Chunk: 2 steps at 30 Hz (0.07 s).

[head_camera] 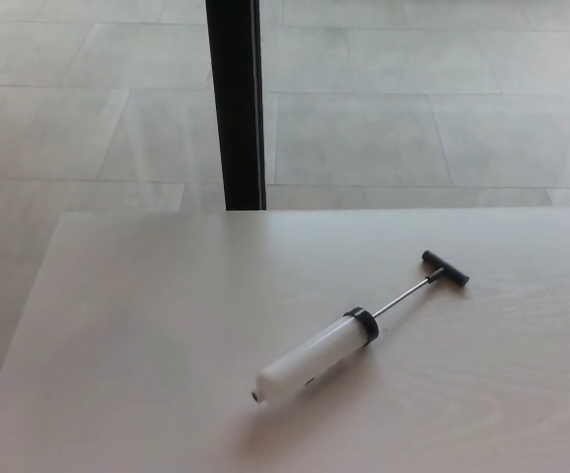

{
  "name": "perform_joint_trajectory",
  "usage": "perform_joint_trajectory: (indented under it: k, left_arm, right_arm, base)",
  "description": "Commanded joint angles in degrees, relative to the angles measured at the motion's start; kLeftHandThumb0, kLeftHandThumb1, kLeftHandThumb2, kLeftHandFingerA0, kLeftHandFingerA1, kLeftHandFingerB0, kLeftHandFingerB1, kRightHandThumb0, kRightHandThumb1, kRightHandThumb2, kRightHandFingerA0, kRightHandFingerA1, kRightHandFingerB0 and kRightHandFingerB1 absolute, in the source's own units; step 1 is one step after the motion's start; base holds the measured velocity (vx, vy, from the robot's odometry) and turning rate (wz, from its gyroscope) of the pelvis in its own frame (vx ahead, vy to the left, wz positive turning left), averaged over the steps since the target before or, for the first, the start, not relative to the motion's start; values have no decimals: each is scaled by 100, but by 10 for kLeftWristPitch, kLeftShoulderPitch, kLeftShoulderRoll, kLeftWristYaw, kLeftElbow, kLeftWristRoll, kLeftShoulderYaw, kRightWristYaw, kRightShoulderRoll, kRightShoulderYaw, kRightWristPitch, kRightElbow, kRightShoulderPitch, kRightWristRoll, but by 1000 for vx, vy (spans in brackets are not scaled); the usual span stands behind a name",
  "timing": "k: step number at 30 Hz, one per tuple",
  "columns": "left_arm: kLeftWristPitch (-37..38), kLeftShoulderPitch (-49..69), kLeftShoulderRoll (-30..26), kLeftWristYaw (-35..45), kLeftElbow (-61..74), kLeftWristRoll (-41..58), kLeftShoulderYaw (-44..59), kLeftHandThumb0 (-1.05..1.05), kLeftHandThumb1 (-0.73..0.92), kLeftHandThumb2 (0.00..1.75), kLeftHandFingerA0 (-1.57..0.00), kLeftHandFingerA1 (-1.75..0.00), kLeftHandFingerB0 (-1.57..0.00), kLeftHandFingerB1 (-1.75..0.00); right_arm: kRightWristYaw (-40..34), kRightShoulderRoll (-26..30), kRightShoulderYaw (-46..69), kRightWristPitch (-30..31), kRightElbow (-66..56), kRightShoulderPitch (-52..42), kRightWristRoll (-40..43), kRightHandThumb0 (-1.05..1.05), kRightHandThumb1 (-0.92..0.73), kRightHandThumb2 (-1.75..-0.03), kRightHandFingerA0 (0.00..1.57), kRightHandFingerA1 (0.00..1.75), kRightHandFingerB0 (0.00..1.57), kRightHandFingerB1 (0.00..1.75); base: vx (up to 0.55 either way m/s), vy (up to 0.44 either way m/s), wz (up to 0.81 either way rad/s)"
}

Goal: The robot uses its left hand to lift the air pump kept on the middle of the desk and use the right hand to pull out the handle

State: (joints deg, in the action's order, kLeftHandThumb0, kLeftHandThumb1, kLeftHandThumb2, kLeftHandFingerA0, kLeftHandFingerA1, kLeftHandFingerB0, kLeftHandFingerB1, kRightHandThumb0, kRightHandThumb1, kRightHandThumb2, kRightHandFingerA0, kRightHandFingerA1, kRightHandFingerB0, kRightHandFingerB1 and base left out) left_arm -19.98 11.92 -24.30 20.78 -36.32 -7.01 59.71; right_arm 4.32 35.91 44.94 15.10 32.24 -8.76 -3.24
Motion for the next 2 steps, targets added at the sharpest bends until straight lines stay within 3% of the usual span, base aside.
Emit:
perform_joint_trajectory:
  k: [1,2]
  left_arm:
    - [135,51,-3,-5,-222,241,193,-57,75,62,-20,-52,-22,-39]
    - [147,58,6,-12,-219,222,175,-60,77,63,-24,-50,-24,-39]
  right_arm:
    - [-17,-8,183,-212,195,-18,174,-75,-62,-96,20,56,8,42]
    - [-9,-33,210,-210,210,4,211,-67,-62,-92,17,61,6,41]
  base:
    - [0,0,0]
    - [0,0,0]
